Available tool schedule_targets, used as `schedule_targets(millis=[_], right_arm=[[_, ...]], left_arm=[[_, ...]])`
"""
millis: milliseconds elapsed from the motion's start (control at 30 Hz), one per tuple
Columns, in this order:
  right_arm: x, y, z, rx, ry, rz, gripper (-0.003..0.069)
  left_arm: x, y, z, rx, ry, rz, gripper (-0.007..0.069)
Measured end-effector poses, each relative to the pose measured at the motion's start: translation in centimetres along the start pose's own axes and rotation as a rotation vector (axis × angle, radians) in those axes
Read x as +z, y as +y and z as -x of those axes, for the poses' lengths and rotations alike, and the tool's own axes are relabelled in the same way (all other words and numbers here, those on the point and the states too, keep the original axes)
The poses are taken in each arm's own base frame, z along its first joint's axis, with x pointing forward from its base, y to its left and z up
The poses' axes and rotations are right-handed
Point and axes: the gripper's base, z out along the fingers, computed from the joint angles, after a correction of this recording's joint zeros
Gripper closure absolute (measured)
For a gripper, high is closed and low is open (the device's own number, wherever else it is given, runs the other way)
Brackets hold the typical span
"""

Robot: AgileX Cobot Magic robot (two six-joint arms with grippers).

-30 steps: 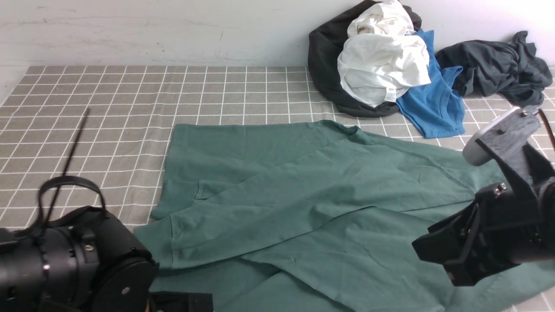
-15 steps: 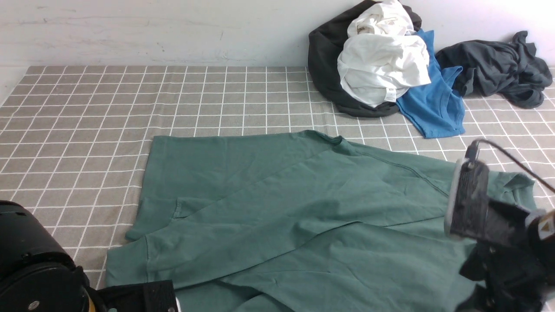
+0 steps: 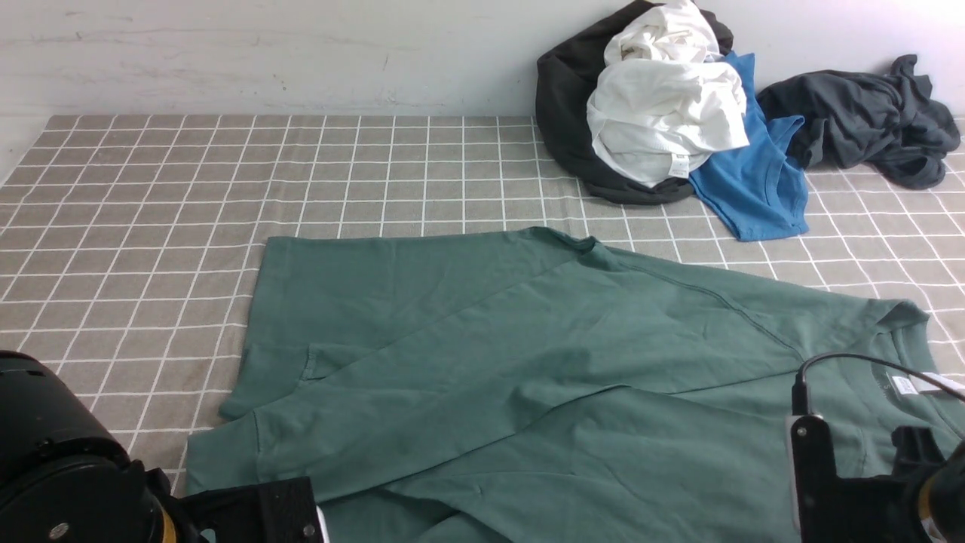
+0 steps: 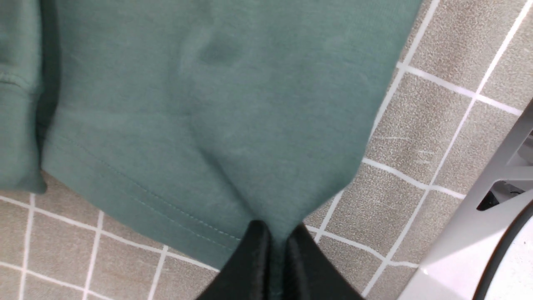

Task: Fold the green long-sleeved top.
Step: Use both arms simultaneously to clamp the lower edge of the clothing fabric, then use both arms to drag the lower edge of the fabric forward and fold it over the upper edge

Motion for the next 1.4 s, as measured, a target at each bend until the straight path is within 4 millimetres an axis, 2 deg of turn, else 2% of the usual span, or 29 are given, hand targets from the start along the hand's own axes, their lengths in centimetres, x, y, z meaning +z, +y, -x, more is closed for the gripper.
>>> schedule_targets(millis=[100, 200, 400, 533, 567, 600, 633, 667, 700, 733, 767, 833, 967, 1000, 1033, 1067, 1133, 1167, 1233, 1267, 1333, 1367, 1400], right_arm=[[0.1, -0.5, 0.2, 0.016, -0.019, -0.063, 0.0376], [0.1, -0.6, 0.2, 0.054, -0.031, -0.083, 0.0379], [-0.1, -0.8, 0.4, 0.110, -0.063, -0.109, 0.0284], [0.4, -0.7, 0.5, 0.085, -0.056, -0.092, 0.0286], [0.5, -0.7, 0.5, 0.083, -0.055, -0.090, 0.0304], [0.6, -0.8, 0.5, 0.082, -0.051, -0.087, 0.0393], [0.5, -0.9, 0.6, 0.088, -0.050, -0.087, 0.0442], [0.5, -0.9, 0.6, 0.093, -0.047, -0.085, 0.0455], [0.3, -1.2, 0.6, 0.109, -0.039, -0.087, 0.0551], [0.0, -1.7, 0.6, 0.132, -0.028, -0.094, 0.0600], [-0.2, -2.0, 0.6, 0.143, -0.020, -0.098, 0.0614], [-1.7, -4.4, 1.1, 0.201, -0.027, -0.154, 0.0649], [-4.7, -9.9, 2.6, 0.280, -0.101, -0.287, 0.0652], [-4.8, -10.2, 2.6, 0.283, -0.104, -0.292, 0.0652], [-5.2, -12.1, 3.1, 0.313, -0.124, -0.320, 0.0652], [-5.3, -13.2, 3.4, 0.331, -0.132, -0.331, 0.0652], [-4.8, -16.2, 4.1, 0.379, -0.146, -0.347, 0.0652], [-4.7, -16.4, 4.1, 0.381, -0.146, -0.348, 0.0652], [-2.9, -19.8, 5.3, 0.420, -0.152, -0.353, 0.0652], [-2.3, -20.6, 5.7, 0.429, -0.154, -0.351, 0.0652], [-0.3, -22.4, 6.7, 0.468, -0.156, -0.333, 0.0652], [-0.1, -22.6, 6.8, 0.471, -0.158, -0.332, 0.0652], [1.6, -23.6, 7.4, 0.531, -0.158, -0.301, 0.0643]], left_arm=[[-0.3, -0.1, -0.1, 0.000, -0.013, 0.007, 0.0619], [-0.4, -0.1, -0.2, 0.000, -0.022, 0.012, 0.0619], [-0.7, -0.2, -0.3, 0.000, -0.046, 0.024, 0.0619], [-0.7, -0.1, -0.3, -0.005, -0.050, 0.026, 0.0619], [-0.8, -0.1, -0.3, -0.014, -0.051, 0.026, 0.0619], [-0.8, -0.1, -0.3, -0.054, -0.050, 0.030, 0.0619], [-0.8, 0.0, -0.3, -0.091, -0.051, 0.036, 0.0619], [-0.8, 0.0, -0.3, -0.101, -0.051, 0.036, 0.0619], [-1.1, 0.5, -0.3, -0.164, -0.058, 0.050, 0.0619], [-1.5, 1.0, -0.4, -0.223, -0.069, 0.064, 0.0619], [-1.7, 1.3, -0.4, -0.253, -0.075, 0.071, 0.0619], [-3.1, 3.1, -0.3, -0.377, -0.128, 0.106, 0.0611], [-6.9, 8.7, 0.2, -0.592, -0.287, 0.213, 0.0608], [-7.0, 8.9, 0.3, -0.592, -0.295, 0.218, 0.0608], [-8.2, 11.2, 0.6, -0.660, -0.352, 0.251, 0.0608], [-8.8, 12.9, 0.9, -0.693, -0.383, 0.275, 0.0608], [-9.8, 16.5, 1.9, -0.741, -0.451, 0.320, 0.0608], [-9.9, 16.8, 2.0, -0.744, -0.455, 0.324, 0.0608], [-8.9, 21.9, 3.5, -0.771, -0.474, 0.354, 0.0608], [-8.8, 23.5, 4.1, -0.773, -0.490, 0.372, 0.0608], [-6.9, 27.1, 5.2, -0.790, -0.479, 0.380, 0.0608], [-6.6, 27.5, 5.3, -0.792, -0.476, 0.379, 0.0608], [-4.5, 30.1, 6.0, -0.807, -0.447, 0.366, 0.0604]])
